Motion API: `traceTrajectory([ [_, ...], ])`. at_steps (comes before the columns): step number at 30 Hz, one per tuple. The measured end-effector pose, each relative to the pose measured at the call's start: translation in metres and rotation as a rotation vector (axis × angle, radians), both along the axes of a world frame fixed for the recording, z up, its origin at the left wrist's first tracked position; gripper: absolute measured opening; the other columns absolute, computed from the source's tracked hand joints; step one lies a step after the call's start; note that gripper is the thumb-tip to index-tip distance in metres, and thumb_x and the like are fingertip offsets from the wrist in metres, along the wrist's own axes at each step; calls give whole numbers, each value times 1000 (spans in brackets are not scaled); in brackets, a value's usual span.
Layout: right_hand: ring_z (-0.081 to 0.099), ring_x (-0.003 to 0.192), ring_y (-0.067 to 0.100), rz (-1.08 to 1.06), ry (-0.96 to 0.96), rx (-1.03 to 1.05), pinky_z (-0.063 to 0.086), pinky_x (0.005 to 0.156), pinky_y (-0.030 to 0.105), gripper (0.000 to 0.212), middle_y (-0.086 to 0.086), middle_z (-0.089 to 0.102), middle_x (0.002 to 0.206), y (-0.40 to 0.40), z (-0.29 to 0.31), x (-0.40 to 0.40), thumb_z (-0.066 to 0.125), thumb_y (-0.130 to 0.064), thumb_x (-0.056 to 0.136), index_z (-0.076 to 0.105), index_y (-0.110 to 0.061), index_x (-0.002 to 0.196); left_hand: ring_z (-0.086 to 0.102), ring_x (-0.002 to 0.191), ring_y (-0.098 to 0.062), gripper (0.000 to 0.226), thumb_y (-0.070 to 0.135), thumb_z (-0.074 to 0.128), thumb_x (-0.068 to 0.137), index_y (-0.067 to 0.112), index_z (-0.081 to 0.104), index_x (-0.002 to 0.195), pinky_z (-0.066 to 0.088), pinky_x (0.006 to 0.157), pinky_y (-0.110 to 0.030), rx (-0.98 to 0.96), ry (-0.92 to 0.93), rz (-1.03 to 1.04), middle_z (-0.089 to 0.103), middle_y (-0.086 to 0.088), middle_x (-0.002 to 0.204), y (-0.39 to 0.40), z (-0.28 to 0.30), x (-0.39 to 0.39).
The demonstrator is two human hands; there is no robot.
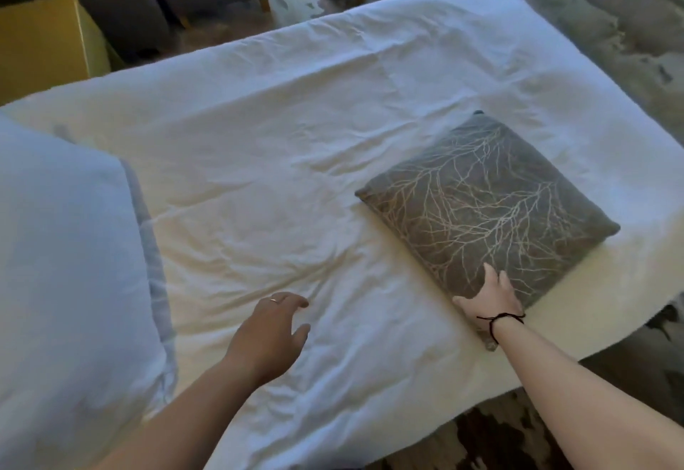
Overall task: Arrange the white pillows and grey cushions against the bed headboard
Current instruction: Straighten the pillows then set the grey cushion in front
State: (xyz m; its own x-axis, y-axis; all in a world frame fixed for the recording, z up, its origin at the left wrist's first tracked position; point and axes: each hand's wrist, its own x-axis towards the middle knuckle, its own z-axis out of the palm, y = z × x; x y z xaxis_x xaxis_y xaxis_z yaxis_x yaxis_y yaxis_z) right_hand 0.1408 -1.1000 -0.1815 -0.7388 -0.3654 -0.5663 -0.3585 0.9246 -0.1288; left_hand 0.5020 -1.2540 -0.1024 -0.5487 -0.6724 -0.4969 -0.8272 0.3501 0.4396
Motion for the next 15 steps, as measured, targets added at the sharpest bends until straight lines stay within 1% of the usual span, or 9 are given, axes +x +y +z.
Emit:
traceTrajectory([
  [3,10,149,29,-30,-48,17,19,114,58,116,11,1,163,-2,-23,-5,81,-54,69,7,-31,155,38,133,-9,38,41,53,95,37,47,133,43,100,-33,49,-5,24,45,15,142,1,-18,-18],
  [6,-1,150,28,39,-29,104,12,112,65,130,9,-11,163,-1,-46,-2,83,-54,64,-9,-33,153,42,130,-8,37,41,55,95,38,48,132,43,99,-31,86,-27,48,47,14,140,5,-33,-21],
  [8,-5,150,29,94,17,180,14,111,66,129,7,-16,162,2,-59,-3,80,-53,68,-19,-34,150,45,127,-7,36,41,56,95,39,49,130,42,96,-27,110,-46,62,49,15,137,9,-41,-18],
  [9,-4,150,29,119,59,200,17,110,66,124,7,-15,162,5,-64,-4,76,-48,74,-21,-34,149,46,125,-6,36,41,56,94,40,50,129,40,95,-25,120,-54,73,50,16,136,10,-45,-15],
  [11,3,149,30,167,184,193,28,108,64,103,9,-7,163,10,-73,-5,63,-29,87,-18,-33,151,49,116,-2,33,40,57,94,41,51,127,37,90,-22,134,-60,105,52,17,132,13,-51,-10],
  [13,21,143,34,206,284,162,40,100,58,81,16,14,158,10,-78,-6,47,-14,94,-6,-29,154,48,104,1,29,36,55,95,41,53,124,35,87,-22,143,-56,132,54,17,128,13,-56,-4],
  [14,34,135,35,217,300,146,44,95,54,75,19,29,150,9,-79,-8,42,-11,94,0,-27,155,48,102,2,27,34,53,97,41,53,122,35,86,-22,148,-55,146,55,18,126,13,-58,-1],
  [15,46,123,36,227,300,132,47,89,50,71,20,42,137,7,-79,-12,40,-9,95,7,-27,155,48,102,2,25,32,51,98,41,54,121,36,86,-23,154,-54,164,55,17,125,13,-59,1],
])
